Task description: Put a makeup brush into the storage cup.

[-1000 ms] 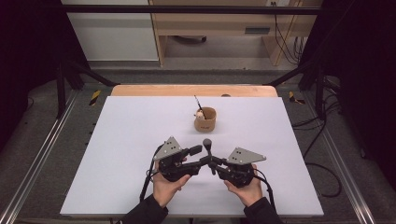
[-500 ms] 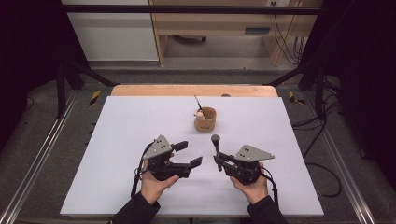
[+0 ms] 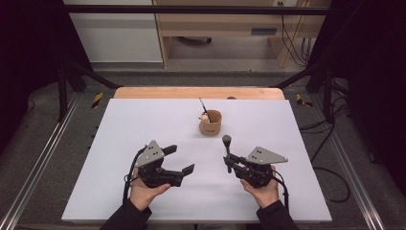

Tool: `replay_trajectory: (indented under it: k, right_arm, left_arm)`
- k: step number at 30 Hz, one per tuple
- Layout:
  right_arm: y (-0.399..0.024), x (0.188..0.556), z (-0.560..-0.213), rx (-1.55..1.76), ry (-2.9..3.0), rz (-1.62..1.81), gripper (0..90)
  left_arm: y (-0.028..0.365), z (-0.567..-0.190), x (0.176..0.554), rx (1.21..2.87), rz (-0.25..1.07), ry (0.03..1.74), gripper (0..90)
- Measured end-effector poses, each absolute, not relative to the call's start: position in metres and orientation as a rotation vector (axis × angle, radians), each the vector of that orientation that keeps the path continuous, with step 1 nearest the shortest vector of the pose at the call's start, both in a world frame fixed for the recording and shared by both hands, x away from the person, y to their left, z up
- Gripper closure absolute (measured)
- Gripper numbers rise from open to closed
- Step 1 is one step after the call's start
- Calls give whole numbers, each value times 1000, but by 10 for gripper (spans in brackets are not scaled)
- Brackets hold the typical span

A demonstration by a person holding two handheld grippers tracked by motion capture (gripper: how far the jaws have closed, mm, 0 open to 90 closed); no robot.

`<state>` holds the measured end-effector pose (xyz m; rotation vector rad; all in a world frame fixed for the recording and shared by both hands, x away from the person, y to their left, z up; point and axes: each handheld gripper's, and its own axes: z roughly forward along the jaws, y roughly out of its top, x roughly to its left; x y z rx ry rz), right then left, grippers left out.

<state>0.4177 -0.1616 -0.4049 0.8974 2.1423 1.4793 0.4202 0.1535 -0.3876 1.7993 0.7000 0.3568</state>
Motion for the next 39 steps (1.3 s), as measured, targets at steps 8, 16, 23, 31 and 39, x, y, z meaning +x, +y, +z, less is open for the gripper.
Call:
replay_trajectory:
  k: [8, 16, 23, 31, 39]
  right_arm:
    - [-167, 418, -400, 903, 2123, 1491, 795]
    - [-173, 419, -394, 910, 2094, 1502, 795]
    - [-174, 421, -390, 909, 2081, 1507, 795]
    - [-171, 425, -384, 915, 2062, 1512, 795]
    - [-166, 431, -381, 918, 2047, 1515, 795]
  left_arm:
    - [177, -388, 417, 1789, 402, 743, 88]
    - [206, -392, 412, 1786, 466, 793, 82]
    - [229, -398, 409, 1769, 510, 842, 76]
    - [249, -404, 405, 1757, 553, 886, 75]
    - [261, -408, 405, 1756, 577, 915, 71]
